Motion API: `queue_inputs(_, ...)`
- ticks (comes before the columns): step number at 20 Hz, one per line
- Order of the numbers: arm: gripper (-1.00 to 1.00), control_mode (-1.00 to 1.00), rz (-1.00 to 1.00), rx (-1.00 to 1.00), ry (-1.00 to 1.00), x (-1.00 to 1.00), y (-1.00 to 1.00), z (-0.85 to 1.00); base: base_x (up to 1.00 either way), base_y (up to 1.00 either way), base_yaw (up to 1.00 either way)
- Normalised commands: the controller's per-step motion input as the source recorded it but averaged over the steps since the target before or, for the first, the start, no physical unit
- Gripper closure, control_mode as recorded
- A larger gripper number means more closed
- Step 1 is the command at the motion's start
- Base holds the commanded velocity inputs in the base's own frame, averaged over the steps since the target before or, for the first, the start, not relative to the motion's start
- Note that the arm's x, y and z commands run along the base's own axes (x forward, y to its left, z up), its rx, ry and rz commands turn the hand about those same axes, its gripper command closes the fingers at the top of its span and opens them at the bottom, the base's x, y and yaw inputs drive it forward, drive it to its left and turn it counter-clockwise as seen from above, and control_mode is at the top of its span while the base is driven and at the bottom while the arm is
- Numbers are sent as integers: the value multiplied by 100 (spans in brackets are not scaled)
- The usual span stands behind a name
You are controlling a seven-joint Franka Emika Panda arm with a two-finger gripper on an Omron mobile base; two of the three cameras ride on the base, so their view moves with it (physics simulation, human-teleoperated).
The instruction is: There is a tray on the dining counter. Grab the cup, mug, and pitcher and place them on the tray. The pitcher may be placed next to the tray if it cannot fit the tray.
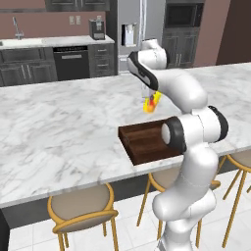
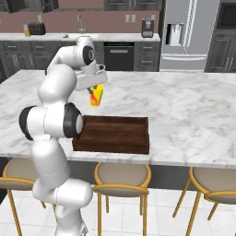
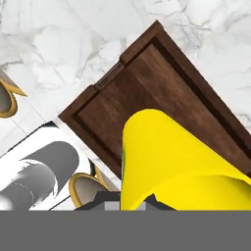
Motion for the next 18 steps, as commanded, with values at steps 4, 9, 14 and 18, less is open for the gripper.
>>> queue_inputs(4, 100, -100, -10, 0, 13, 34, 15, -65, 0, 0, 0)
queue_inputs(9, 100, -100, -8, 0, 16, 28, 14, -61, 0, 0, 0)
queue_inputs(14, 100, -100, -8, 0, 13, 41, 14, -47, 0, 0, 0)
queue_inputs(18, 100, -100, -5, 0, 7, 18, 16, -29, 0, 0, 0)
